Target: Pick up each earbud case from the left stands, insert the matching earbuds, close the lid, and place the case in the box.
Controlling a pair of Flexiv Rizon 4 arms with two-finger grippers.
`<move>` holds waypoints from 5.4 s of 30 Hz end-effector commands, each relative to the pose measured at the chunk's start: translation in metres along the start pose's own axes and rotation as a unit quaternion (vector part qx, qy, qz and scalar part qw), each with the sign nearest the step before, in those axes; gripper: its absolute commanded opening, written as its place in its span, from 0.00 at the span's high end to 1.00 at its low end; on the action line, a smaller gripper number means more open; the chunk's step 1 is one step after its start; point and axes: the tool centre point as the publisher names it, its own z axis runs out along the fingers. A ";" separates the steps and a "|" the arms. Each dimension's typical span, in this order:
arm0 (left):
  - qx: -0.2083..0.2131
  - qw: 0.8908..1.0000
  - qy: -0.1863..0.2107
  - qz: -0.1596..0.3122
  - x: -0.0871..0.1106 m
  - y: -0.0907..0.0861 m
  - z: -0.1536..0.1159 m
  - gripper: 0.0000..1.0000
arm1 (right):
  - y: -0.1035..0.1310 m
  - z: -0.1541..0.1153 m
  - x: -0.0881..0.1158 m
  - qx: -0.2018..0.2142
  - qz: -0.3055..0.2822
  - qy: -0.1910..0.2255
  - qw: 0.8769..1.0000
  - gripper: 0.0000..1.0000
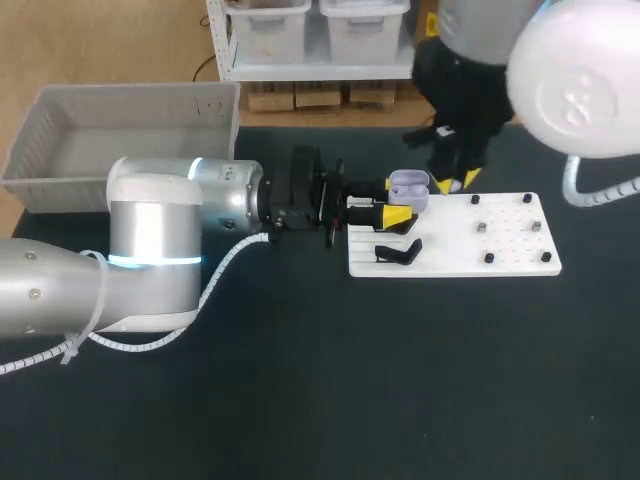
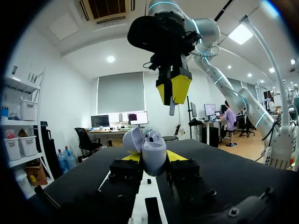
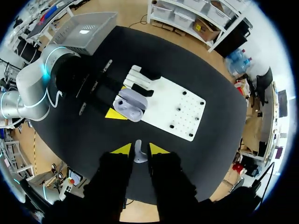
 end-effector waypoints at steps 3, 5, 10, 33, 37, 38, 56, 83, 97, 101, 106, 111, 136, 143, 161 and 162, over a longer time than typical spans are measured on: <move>-0.003 1.000 0.000 0.002 0.000 -0.002 0.000 1.00 | 0.011 -0.004 -0.013 0.010 -0.017 0.007 1.000 1.00; -0.003 1.000 0.000 0.002 0.000 -0.002 0.000 1.00 | 0.013 -0.003 -0.015 0.010 -0.026 0.010 1.000 1.00; -0.003 1.000 0.000 0.002 0.000 -0.002 0.000 1.00 | 0.019 -0.002 -0.021 0.019 -0.048 0.028 0.998 1.00; -0.003 1.000 0.000 0.002 0.000 -0.002 0.000 1.00 | 0.020 0.009 -0.033 0.031 -0.043 0.047 0.997 1.00; -0.003 1.000 0.000 0.002 0.000 -0.002 0.000 1.00 | 0.024 0.007 -0.034 0.038 -0.061 0.049 0.996 1.00; -0.003 1.000 0.000 0.002 0.000 -0.002 0.000 1.00 | 0.026 0.006 -0.034 0.040 -0.067 0.049 0.996 1.00; -0.003 1.000 0.000 0.002 0.000 -0.002 0.000 1.00 | 0.034 0.017 -0.040 0.032 -0.087 0.061 0.994 1.00; -0.005 1.000 0.020 0.004 0.003 -0.003 0.000 1.00 | 0.029 0.030 -0.045 0.027 -0.073 0.070 0.994 1.00; -0.005 1.000 0.020 0.004 0.003 -0.003 0.000 1.00 | 0.025 0.032 -0.048 0.028 -0.071 0.073 0.994 1.00; -0.005 1.000 0.020 0.004 0.003 -0.003 0.000 1.00 | 0.025 0.033 -0.050 0.028 -0.072 0.074 0.994 1.00; -0.005 1.000 0.020 0.004 0.003 -0.003 0.000 1.00 | 0.023 0.035 -0.051 0.027 -0.072 0.077 0.994 1.00; -0.005 1.000 0.020 0.004 0.003 -0.003 0.000 1.00 | 0.024 0.036 -0.051 0.029 -0.073 0.079 0.994 1.00; -0.005 1.000 0.020 0.004 0.003 -0.003 0.000 1.00 | 0.025 0.037 -0.047 0.012 -0.077 0.083 0.993 0.00; -0.005 1.000 0.020 0.004 0.003 -0.003 0.000 1.00 | 0.019 0.012 -0.034 -0.024 -0.061 0.056 0.996 0.00; -0.005 1.000 0.020 0.004 0.003 -0.003 0.000 1.00 | -0.042 0.040 -0.069 -0.039 0.167 -0.001 0.985 0.00; -0.005 1.000 0.020 0.004 0.003 -0.003 0.000 1.00 | -0.043 0.041 -0.069 -0.037 0.170 0.001 0.985 0.00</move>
